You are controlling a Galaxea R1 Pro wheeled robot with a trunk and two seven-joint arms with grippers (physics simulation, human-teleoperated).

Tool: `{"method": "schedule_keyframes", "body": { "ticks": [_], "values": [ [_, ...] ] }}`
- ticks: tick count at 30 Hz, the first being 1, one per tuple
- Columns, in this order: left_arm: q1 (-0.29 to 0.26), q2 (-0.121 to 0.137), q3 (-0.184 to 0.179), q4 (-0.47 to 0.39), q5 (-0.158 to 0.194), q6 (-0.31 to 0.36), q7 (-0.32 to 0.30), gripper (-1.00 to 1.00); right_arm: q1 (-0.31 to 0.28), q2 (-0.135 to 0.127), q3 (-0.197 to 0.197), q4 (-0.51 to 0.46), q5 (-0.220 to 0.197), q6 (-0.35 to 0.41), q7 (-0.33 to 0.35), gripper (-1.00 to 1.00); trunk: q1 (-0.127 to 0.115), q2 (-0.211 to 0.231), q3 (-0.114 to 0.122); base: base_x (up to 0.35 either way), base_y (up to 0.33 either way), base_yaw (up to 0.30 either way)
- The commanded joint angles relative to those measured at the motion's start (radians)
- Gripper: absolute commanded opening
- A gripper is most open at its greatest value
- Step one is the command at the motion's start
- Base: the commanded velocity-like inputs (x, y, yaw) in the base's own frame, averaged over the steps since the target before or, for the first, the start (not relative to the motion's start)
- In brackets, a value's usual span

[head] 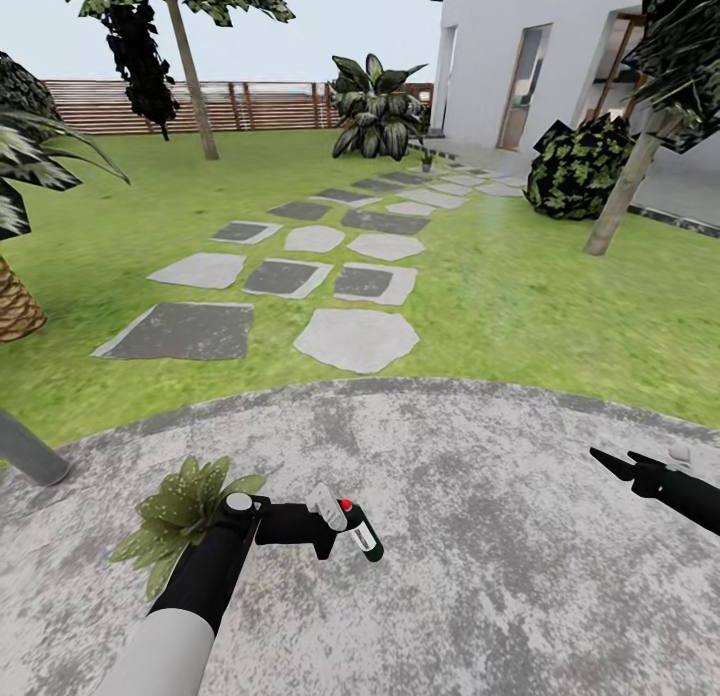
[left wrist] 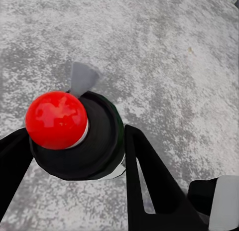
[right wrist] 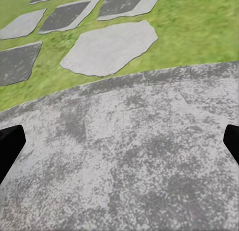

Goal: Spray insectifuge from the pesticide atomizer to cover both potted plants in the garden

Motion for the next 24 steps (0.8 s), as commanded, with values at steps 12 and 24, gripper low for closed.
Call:
{"method": "schedule_keyframes", "body": {
  "ticks": [12,24],
  "values": [
    [-0.001,-0.002,0.004,-0.001,-0.004,0.012,-0.008,-1.00,-0.001,0.000,-0.003,-0.001,0.006,0.007,0.007,1.00,0.046,-0.085,-0.020,0.000,0.000,0.001],
    [-0.001,0.000,0.009,0.003,0.053,0.011,0.000,-1.00,-0.001,-0.003,-0.122,-0.001,0.005,0.009,0.005,1.00,0.092,-0.169,-0.039,0.000,0.000,0.000]
  ]
}}
